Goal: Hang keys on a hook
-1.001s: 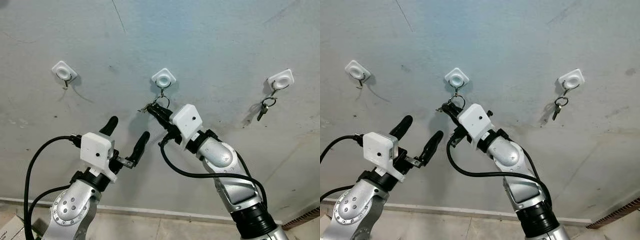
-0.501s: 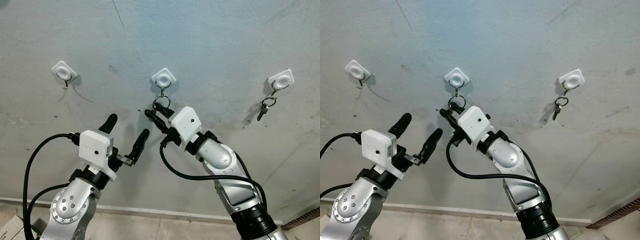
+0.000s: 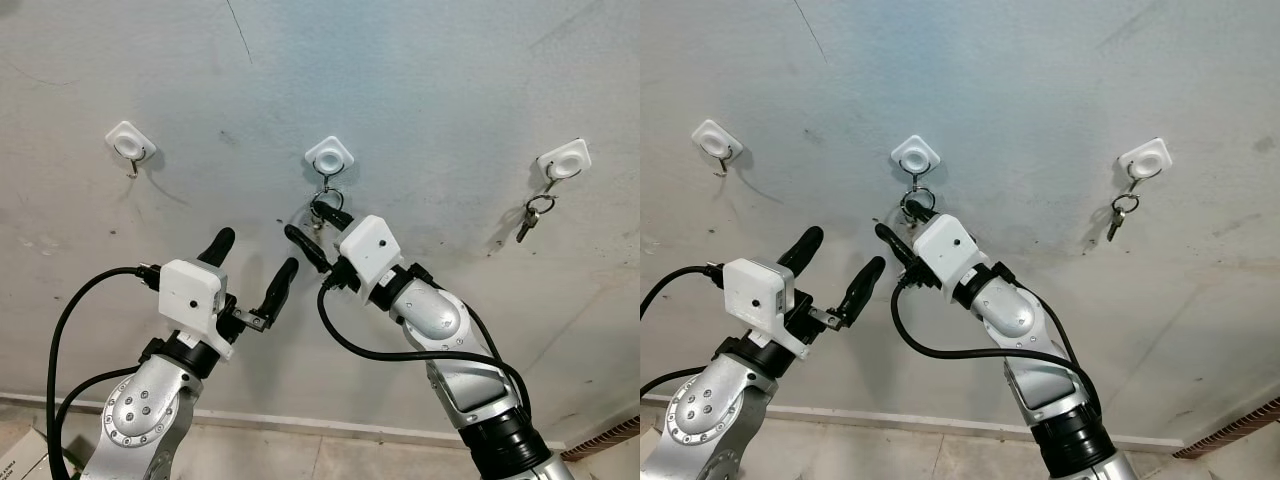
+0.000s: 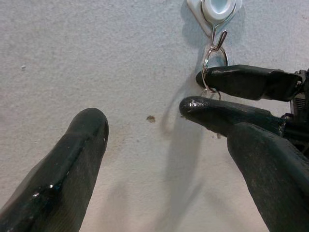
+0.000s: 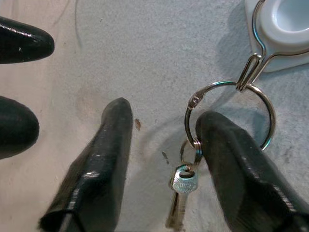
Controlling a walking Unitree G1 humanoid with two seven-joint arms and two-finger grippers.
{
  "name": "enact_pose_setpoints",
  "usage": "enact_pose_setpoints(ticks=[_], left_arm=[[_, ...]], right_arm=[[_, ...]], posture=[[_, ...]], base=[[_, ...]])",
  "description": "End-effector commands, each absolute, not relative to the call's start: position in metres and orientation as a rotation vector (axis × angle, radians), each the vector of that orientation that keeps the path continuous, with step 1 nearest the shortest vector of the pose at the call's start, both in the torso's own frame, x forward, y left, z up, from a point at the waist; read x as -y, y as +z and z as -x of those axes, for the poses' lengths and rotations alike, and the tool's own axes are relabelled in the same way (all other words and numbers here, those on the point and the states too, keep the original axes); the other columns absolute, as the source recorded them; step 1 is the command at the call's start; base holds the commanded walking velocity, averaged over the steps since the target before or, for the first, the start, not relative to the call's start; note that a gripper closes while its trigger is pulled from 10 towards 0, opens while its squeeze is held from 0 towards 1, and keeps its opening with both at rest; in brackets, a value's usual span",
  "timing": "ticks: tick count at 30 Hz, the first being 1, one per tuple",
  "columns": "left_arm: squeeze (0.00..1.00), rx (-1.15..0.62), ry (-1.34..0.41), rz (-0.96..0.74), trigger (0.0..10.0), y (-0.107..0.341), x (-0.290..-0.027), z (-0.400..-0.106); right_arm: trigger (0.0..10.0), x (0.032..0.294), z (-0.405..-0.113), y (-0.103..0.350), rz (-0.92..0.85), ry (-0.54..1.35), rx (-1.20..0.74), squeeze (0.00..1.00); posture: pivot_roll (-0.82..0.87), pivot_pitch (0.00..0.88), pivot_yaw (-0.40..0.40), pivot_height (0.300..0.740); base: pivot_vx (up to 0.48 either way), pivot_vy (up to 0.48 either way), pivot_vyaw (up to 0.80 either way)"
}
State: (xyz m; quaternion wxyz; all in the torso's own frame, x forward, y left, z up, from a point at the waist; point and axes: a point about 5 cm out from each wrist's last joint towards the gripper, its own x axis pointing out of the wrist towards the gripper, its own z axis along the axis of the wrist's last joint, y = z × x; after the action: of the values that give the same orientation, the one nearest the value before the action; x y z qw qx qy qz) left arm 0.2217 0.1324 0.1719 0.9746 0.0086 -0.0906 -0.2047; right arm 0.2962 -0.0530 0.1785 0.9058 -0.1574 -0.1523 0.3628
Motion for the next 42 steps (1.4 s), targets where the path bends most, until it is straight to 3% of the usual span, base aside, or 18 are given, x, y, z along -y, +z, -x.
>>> enact_pose_setpoints(ticks=[1,14,16,18,19,20,36,42], left_arm=[[0.0,0.187,-0.417,-0.028,10.0,0.174,-0.132,-0.221],[0.0,0.185,-0.415,-0.027,10.0,0.174,-0.131,-0.222],[0.0,0.185,-0.414,-0.026,10.0,0.174,-0.131,-0.222],[0.0,0.185,-0.414,-0.026,10.0,0.174,-0.131,-0.222],[0.0,0.184,-0.415,-0.026,10.0,0.173,-0.131,-0.222],[0.0,0.184,-0.415,-0.026,10.0,0.173,-0.131,-0.222],[0.0,0.175,-0.416,-0.031,10.0,0.171,-0.131,-0.223],[0.0,0.156,-0.366,-0.053,10.0,0.167,-0.136,-0.224]], right_arm=[[10.0,0.057,-0.298,0.178,0.319,0.727,0.308,1.0],[10.0,0.064,-0.292,0.19,0.322,0.729,0.35,1.0],[10.0,0.065,-0.289,0.192,0.325,0.732,0.356,0.84],[10.0,0.067,-0.286,0.192,0.33,0.733,0.358,0.48],[10.0,0.068,-0.285,0.192,0.333,0.733,0.358,0.48],[10.0,0.069,-0.283,0.192,0.337,0.732,0.357,0.0],[10.0,0.095,-0.255,0.187,0.346,0.694,0.284,0.0],[10.0,0.116,-0.242,0.179,0.312,0.594,0.203,0.0]], posture=[[0.04,0.033,0.023,0.74],[0.04,0.034,0.024,0.74],[0.04,0.034,0.024,0.74],[0.03,0.037,0.024,0.74],[0.03,0.037,0.024,0.74],[0.03,0.037,0.024,0.74],[0.01,0.038,0.028,0.74],[0.0,0.036,0.027,0.74]], base=[[0.0,0.0,0.0],[0.0,0.0,0.0],[0.0,0.0,0.0],[0.0,0.0,0.0],[0.0,0.0,0.0],[0.0,0.0,0.0],[0.0,0.0,0.0],[0.0,0.0,0.0]])
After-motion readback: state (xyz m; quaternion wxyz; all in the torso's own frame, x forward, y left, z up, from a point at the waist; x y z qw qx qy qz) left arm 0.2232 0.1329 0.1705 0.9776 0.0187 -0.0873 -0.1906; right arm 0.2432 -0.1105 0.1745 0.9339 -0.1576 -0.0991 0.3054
